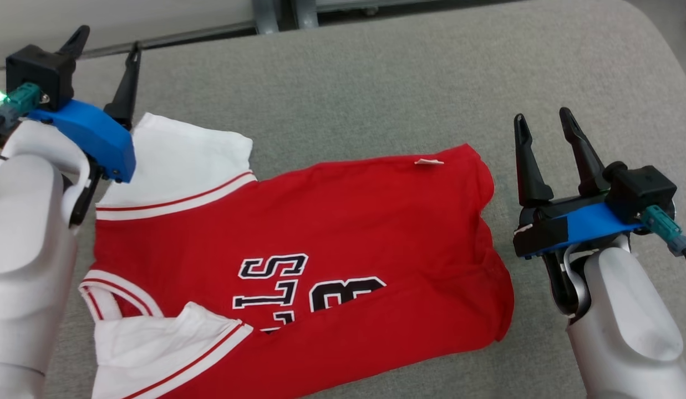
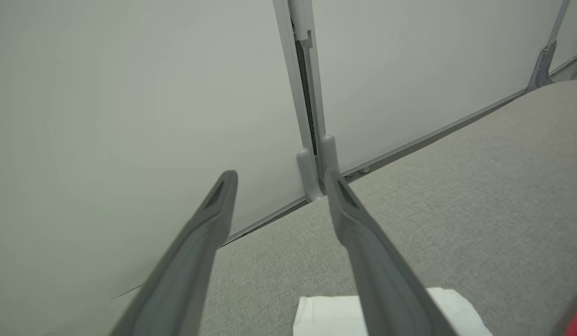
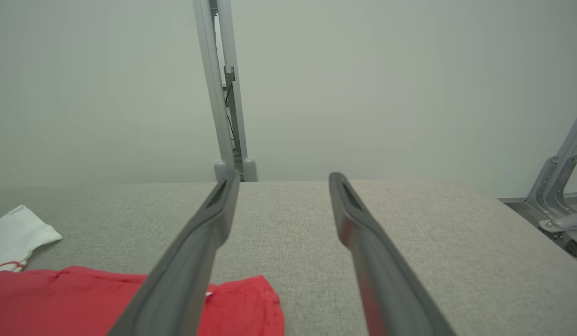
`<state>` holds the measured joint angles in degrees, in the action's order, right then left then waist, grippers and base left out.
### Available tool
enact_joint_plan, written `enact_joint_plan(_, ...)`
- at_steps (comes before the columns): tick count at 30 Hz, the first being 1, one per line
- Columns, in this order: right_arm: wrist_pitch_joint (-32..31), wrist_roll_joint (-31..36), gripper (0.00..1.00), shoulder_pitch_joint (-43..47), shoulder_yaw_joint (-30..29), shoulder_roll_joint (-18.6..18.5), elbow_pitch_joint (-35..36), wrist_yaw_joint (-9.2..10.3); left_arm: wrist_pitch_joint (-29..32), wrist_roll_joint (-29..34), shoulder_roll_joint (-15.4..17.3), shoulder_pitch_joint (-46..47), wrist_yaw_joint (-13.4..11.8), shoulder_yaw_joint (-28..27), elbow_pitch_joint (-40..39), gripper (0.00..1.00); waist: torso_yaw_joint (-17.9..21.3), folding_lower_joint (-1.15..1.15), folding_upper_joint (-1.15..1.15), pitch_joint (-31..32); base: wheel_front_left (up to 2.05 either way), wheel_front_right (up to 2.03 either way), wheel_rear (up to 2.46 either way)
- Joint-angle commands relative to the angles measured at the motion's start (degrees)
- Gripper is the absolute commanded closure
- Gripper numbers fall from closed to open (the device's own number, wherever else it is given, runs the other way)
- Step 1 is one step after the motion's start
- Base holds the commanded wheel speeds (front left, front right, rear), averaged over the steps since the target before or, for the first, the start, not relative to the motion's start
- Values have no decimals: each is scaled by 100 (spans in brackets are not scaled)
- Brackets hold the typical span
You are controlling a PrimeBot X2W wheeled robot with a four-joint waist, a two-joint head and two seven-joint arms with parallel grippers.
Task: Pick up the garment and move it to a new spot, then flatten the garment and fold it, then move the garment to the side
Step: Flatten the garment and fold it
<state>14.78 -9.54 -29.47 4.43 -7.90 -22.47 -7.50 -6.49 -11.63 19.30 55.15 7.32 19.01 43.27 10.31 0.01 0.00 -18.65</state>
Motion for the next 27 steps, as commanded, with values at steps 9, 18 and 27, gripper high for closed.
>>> enact_joint_plan(9, 41, -43, 0, -351, 34, 46, -42, 2, 436, -590, 302, 575, 15, 807, 1098, 0, 405, -1, 0, -617, 0, 0, 0)
enact_joint_plan(18, 38, -19, 0, -394, 46, 27, -36, 2, 1065, -1287, 406, 503, 10, 1492, 1701, 0, 437, -1, 0, -731, 0, 0, 0)
enact_joint_plan(27, -9, -36, 0, -584, 265, -151, -247, 2, 1110, -1925, 501, 573, 9, 2104, 1575, 100, 377, -1, 0, -630, 0, 0, 0)
